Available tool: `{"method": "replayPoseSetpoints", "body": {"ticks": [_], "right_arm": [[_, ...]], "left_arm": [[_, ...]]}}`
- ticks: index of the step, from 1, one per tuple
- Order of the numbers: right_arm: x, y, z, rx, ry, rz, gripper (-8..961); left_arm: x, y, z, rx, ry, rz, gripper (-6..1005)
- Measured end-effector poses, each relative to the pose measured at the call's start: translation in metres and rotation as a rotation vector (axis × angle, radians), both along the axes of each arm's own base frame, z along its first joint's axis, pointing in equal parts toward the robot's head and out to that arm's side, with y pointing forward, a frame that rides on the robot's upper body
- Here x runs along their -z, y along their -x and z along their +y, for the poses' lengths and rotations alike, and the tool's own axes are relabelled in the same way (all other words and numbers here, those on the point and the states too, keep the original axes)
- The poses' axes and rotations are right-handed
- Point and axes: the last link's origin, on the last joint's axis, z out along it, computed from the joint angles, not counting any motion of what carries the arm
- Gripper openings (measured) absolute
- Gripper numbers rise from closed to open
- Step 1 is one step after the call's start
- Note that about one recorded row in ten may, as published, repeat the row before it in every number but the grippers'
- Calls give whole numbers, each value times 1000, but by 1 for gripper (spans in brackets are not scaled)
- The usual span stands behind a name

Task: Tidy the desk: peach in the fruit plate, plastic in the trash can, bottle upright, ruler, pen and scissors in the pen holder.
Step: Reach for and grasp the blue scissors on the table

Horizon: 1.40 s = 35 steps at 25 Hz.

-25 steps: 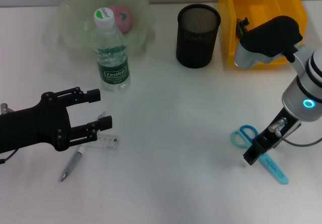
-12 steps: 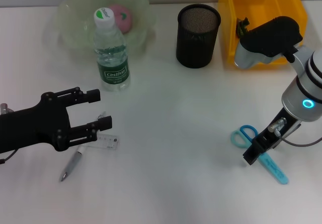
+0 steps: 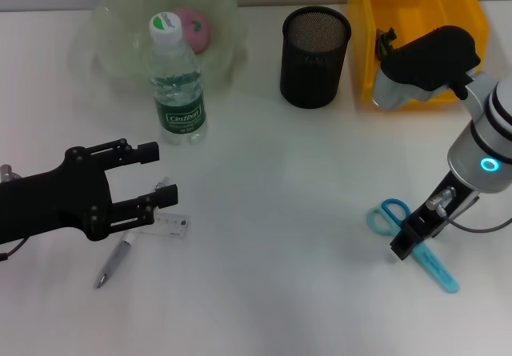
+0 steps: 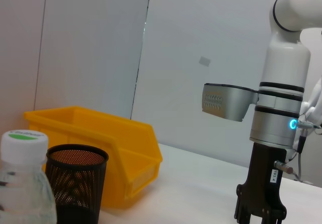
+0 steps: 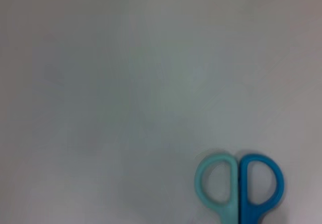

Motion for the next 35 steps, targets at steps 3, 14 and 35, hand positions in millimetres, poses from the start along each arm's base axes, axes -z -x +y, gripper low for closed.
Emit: {"method": "replayPoseSetpoints", "body": {"ticks": [3,14,35], "right_arm": [[1,0,-1,-4,8,-6,595],[3,-1,-1,-10,12,-14,515],[6,-3,-1,-18,14,-19,451]], "left_arm": [[0,0,0,0,0,0,668],[0,0,0,0,-3,-1,667],[-1,0,0,0,-5,-2,664]]}}
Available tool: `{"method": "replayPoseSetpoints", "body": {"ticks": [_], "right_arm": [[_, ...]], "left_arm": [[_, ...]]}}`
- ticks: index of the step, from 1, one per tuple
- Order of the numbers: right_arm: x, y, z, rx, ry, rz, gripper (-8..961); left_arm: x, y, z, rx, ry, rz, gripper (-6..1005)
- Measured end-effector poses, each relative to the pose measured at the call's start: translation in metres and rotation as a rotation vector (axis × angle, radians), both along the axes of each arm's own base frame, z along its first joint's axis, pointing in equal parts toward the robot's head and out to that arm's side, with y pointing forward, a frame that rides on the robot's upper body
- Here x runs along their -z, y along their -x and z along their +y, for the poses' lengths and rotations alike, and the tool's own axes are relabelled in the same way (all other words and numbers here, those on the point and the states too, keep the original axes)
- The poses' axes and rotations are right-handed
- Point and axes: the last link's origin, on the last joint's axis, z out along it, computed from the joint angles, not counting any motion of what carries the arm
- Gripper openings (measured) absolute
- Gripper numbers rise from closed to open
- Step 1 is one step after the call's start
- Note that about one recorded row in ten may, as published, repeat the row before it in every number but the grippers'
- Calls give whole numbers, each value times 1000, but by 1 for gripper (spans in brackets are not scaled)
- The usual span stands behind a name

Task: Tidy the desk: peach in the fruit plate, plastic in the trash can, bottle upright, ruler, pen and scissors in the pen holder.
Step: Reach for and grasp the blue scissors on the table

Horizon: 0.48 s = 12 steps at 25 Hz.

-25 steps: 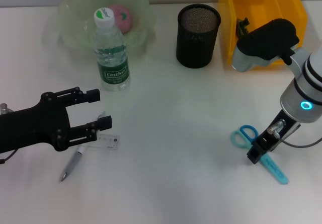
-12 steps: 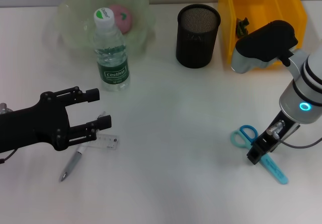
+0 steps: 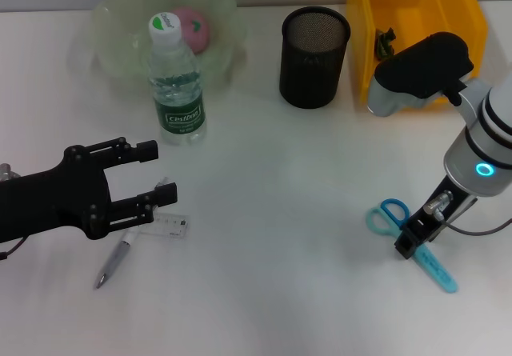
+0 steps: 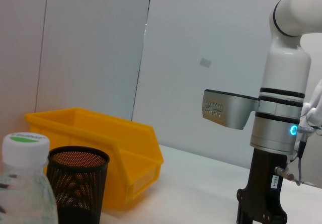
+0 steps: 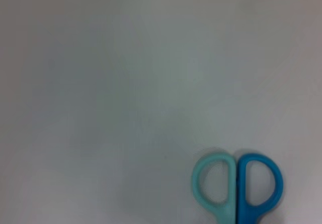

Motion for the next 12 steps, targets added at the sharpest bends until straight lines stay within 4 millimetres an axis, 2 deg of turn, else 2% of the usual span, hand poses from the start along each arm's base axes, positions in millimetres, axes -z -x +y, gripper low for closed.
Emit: {"method": "replayPoseSetpoints", "body": {"ticks": [12], "right_arm": [[2,3,-4,-26,5,10,319]], "left_arm": [[-1,0,0,0,-3,1,663]]}}
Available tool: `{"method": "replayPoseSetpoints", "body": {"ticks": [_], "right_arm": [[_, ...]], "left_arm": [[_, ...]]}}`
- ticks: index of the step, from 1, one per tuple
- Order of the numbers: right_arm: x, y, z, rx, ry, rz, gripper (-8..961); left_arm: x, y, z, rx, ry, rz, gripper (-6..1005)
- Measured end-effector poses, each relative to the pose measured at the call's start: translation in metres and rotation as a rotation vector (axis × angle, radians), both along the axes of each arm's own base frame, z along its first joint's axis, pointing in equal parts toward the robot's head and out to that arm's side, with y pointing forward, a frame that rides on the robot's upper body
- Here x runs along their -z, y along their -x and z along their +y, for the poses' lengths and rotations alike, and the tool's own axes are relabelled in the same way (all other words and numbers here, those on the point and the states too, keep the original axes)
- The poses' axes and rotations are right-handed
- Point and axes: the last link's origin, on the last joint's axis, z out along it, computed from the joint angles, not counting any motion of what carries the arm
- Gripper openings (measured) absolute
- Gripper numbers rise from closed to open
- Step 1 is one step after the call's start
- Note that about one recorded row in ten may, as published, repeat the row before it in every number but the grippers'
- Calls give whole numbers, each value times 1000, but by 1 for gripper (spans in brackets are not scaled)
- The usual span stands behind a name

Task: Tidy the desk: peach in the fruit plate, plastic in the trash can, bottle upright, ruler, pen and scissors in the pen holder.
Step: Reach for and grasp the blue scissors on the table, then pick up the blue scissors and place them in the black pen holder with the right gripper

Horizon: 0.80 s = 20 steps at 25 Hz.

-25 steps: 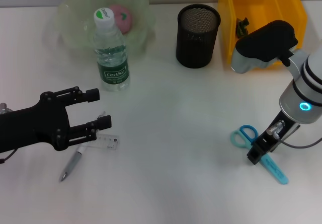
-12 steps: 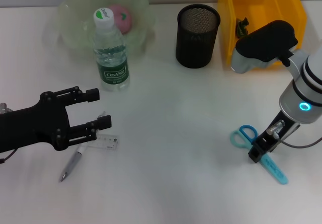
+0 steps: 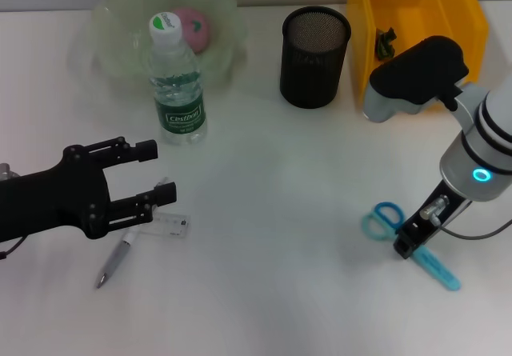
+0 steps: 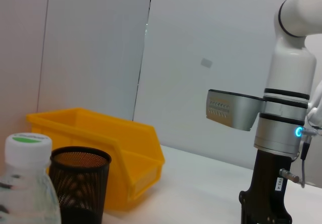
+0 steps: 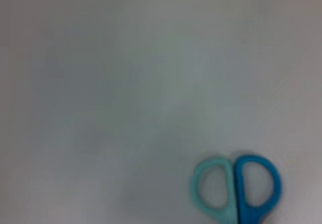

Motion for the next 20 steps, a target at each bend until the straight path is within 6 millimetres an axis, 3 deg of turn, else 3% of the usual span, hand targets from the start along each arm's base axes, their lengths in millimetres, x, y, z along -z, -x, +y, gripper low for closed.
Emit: {"method": "replayPoseSetpoints", "body": {"ticks": [10,20], "right_arm": [[0,2,0,-14,4,-3,225],[-4,8,3,-54,-19,20,237]], "left_arm": [[-1,1,0,2,-15,-1,661],[-4,1,2,2,-25,-1,660]]}}
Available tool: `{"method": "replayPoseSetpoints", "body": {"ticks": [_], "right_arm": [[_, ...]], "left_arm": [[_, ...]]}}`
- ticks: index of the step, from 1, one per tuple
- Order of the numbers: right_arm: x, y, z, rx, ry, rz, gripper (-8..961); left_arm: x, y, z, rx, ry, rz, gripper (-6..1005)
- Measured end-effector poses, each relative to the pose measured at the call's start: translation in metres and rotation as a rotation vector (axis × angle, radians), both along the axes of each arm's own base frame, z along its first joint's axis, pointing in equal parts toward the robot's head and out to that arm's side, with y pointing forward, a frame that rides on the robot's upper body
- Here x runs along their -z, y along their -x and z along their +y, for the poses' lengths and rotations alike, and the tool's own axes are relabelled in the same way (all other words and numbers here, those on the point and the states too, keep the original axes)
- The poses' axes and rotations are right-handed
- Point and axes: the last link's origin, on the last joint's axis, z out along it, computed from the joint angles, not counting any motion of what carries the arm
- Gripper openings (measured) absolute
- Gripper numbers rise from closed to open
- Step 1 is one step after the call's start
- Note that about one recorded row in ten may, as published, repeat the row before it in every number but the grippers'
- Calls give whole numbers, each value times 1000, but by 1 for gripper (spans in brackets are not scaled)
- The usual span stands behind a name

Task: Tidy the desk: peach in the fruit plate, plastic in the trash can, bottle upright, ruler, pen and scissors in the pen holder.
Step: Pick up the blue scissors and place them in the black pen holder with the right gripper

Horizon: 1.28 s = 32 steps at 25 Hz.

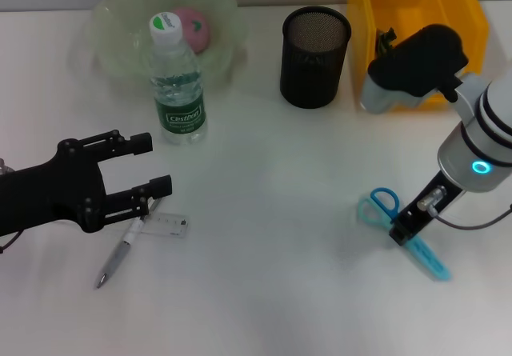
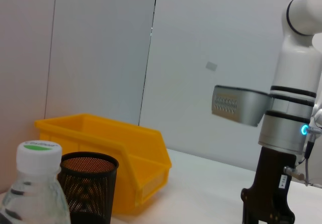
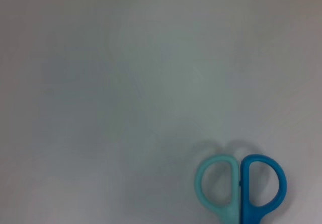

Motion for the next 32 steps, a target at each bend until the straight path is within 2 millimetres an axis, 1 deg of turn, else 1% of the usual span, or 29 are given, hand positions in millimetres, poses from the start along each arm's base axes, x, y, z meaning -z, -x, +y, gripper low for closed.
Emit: {"method": "replayPoseSetpoints", "body": {"ticks": [5,7,8,11,12,15,17,20,22,23,27,30,32], "right_arm": [[-8,9,4,-61,-69,52,242],[-14,16,8,-101,-121,103,245],[-14,16,8,-101,-121,103,246],[-20,25,12,-132,-159,192,249],[-24,30,16,-144,-180,252,250],[-27,33,20,-158,-200,299,254],[-30,37,27,-192,-242,338,256],[-32,40,32,-219,-280,356,260],[-37,46,42,-273,-355,386,262],[-37,46,42,-273,-355,386,263],[-46,55,57,-361,-482,443,268],[-46,54,61,-379,-523,463,271],[-48,51,68,-397,-588,482,274]], "left_arm": [[-3,1,1,-8,-18,-6,659],[-6,3,1,-13,-41,-11,659],[-6,3,1,-13,-41,-11,659],[-7,3,1,-11,-46,-13,659],[-7,3,2,-12,-49,-14,659],[-7,3,2,-13,-50,-15,658],[-7,3,2,-15,-52,-15,658],[-7,3,2,-17,-54,-15,658],[-7,3,2,-19,-56,-16,657],[-7,3,2,-19,-56,-16,657],[-6,2,3,-26,-70,-27,657],[-6,2,3,-30,-75,-31,656],[-6,3,3,-32,-77,-33,656]]}}
